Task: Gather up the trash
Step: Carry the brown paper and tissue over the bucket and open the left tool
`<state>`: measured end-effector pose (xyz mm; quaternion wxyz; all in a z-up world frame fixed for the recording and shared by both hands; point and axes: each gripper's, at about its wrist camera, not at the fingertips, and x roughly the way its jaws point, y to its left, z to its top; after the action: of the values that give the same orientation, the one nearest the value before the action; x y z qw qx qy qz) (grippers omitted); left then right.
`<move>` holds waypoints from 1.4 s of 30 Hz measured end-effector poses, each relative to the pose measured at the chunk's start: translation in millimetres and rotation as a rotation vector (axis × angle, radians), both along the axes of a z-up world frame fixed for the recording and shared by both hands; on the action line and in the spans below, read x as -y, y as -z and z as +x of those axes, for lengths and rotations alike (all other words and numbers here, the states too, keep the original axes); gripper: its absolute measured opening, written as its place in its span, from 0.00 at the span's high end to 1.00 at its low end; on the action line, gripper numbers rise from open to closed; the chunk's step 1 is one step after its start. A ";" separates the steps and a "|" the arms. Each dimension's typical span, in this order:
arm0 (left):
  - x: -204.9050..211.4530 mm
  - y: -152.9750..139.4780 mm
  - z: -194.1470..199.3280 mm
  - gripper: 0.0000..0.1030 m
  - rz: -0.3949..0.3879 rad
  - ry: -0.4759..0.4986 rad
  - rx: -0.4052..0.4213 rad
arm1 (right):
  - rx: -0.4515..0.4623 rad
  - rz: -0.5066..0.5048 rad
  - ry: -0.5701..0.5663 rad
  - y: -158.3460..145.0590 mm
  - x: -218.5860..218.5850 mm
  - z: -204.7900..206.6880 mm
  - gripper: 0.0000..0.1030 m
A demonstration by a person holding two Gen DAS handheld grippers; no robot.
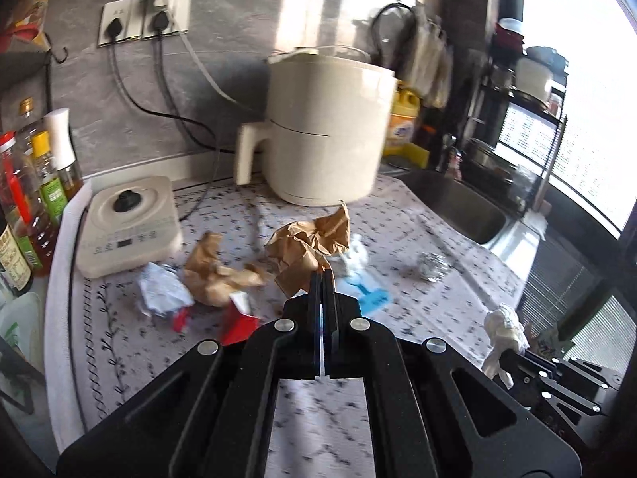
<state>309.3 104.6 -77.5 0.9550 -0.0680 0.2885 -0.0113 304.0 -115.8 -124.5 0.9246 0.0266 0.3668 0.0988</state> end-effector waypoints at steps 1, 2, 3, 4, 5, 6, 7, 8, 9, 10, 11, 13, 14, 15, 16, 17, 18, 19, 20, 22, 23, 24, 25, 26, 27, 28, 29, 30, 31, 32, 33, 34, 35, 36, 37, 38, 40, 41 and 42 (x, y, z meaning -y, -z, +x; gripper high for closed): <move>6.7 0.1 -2.3 0.98 0.002 0.007 0.000 | 0.004 0.000 0.008 -2.4 7.5 -6.7 0.94; 11.7 0.2 -4.1 0.98 0.003 0.011 0.000 | 0.008 0.000 0.011 -3.9 12.0 -10.9 0.94; 19.2 0.5 -7.2 0.98 0.005 0.018 -0.002 | 0.012 0.001 0.015 -5.7 17.2 -15.0 0.94; 25.2 1.3 -9.1 0.98 0.009 0.021 -0.006 | 0.018 0.005 0.019 -8.5 23.6 -20.7 0.94; 31.1 2.1 -10.7 0.98 0.018 0.022 -0.012 | 0.022 0.011 0.022 -11.1 29.2 -25.3 0.94; 35.6 2.7 -12.0 0.98 0.024 0.021 -0.019 | 0.029 0.023 0.025 -14.6 36.0 -31.3 0.94; 41.3 2.4 -13.5 0.98 0.026 0.021 -0.030 | 0.034 0.030 0.028 -16.7 40.1 -34.5 0.94; 45.9 0.8 -15.3 0.98 0.030 0.023 -0.032 | 0.039 0.038 0.030 -19.2 44.7 -38.5 0.94; 53.8 -2.4 -19.5 0.98 0.043 0.027 -0.027 | 0.044 0.045 0.032 -21.7 50.4 -43.5 0.94; 61.1 -4.9 -23.2 0.98 0.057 0.030 -0.024 | 0.044 0.049 0.032 -22.6 52.8 -46.5 0.94; 68.4 -7.8 -27.1 0.98 0.061 0.032 -0.024 | 0.044 0.058 0.032 -24.1 56.9 -50.1 0.94; 79.2 -12.7 -33.9 0.98 0.055 0.029 -0.023 | 0.051 0.069 0.036 -27.3 66.6 -58.3 0.94; 84.3 -15.2 -38.1 0.98 0.057 0.030 -0.020 | 0.054 0.072 0.040 -28.5 71.1 -61.9 0.94; 90.8 -17.8 -43.3 0.98 0.060 0.034 -0.018 | 0.057 0.076 0.047 -30.1 76.0 -65.4 0.94; 94.7 -19.4 -46.5 0.98 0.062 0.037 -0.017 | 0.060 0.079 0.056 -31.0 82.8 -70.2 0.94; 99.0 -20.8 -50.2 0.98 0.065 0.039 -0.016 | 0.060 0.083 0.061 -31.5 87.7 -73.7 0.94; 103.9 -22.3 -54.5 0.98 0.068 0.042 -0.016 | 0.060 0.085 0.067 -31.8 93.2 -77.7 0.94; 108.3 -23.4 -57.9 0.98 0.069 0.045 -0.016 | 0.061 0.085 0.076 -31.8 99.9 -82.6 0.94; 111.8 -24.2 -61.1 0.98 0.071 0.048 -0.014 | 0.061 0.085 0.086 -31.7 107.2 -88.2 0.94; 121.5 -24.6 -67.4 0.98 0.077 0.057 -0.013 | 0.061 0.082 0.097 -30.6 117.5 -95.1 0.94; 126.3 -24.5 -70.2 0.98 0.079 0.063 -0.013 | 0.060 0.080 0.105 -29.8 123.5 -99.1 0.94; 132.9 -23.6 -73.5 0.98 0.079 0.072 -0.014 | 0.058 0.080 0.113 -28.8 129.2 -102.9 0.94; 137.3 -22.8 -75.6 0.98 0.080 0.078 -0.015 | 0.055 0.078 0.123 -27.4 135.4 -106.7 0.94; 142.5 -21.6 -77.3 0.98 0.080 0.086 -0.017 | 0.052 0.076 0.135 -26.0 142.2 -110.4 0.94; 149.6 -19.6 -79.2 0.98 0.080 0.098 -0.020 | 0.045 0.075 0.151 -24.0 150.7 -114.6 0.94; 154.9 -18.3 -80.3 0.98 0.078 0.107 -0.022 | 0.042 0.075 0.160 -22.6 155.7 -117.1 0.94; 160.3 -16.6 -81.6 0.98 0.076 0.117 -0.024 | 0.040 0.074 0.174 -21.1 162.2 -120.6 0.94; 168.2 -13.5 -83.0 0.98 0.072 0.132 -0.027 | 0.040 0.067 0.193 -19.0 170.5 -125.3 0.94; 174.1 -10.5 -84.3 0.98 0.068 0.144 -0.031 | 0.034 0.065 0.207 -16.5 177.4 -128.6 0.94; 179.9 -6.9 -85.9 0.98 0.064 0.157 -0.036 | 0.024 0.067 0.223 -13.2 185.0 -132.0 0.94; 188.2 -0.7 -87.4 0.98 0.058 0.176 -0.046 | 0.013 0.068 0.238 -10.5 191.0 -134.1 0.94; 193.8 4.9 -88.6 0.98 0.052 0.190 -0.056 | 0.001 0.066 0.258 -7.4 198.9 -137.3 0.94; 200.9 11.1 -88.9 0.98 0.043 0.204 -0.070 | -0.004 0.062 0.276 -4.6 206.0 -141.7 0.94; 209.0 18.9 -89.6 0.98 0.035 0.224 -0.088 | -0.007 0.056 0.295 -2.3 213.3 -145.9 0.94; 217.4 26.1 -90.8 0.98 0.030 0.245 -0.102 | -0.015 0.046 0.321 1.2 222.9 -151.4 0.94; 223.9 31.1 -91.7 0.98 0.028 0.260 -0.110 | -0.021 0.043 0.337 3.2 228.5 -153.4 0.94; 241.5 44.0 -93.5 0.98 0.022 0.309 -0.134 | -0.044 0.039 0.385 10.6 244.9 -161.8 0.94; 249.7 49.4 -94.2 0.98 0.020 0.332 -0.145 | -0.053 0.036 0.403 14.0 250.6 -165.5 0.94; 258.7 56.7 -96.2 0.98 0.021 0.358 -0.159 | -0.065 0.034 0.423 18.3 257.6 -170.3 0.94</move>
<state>213.1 -154.1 -134.2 0.9126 -0.0066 0.3706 -0.1726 133.7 -373.4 -142.8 0.9119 0.1217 0.3808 -0.0924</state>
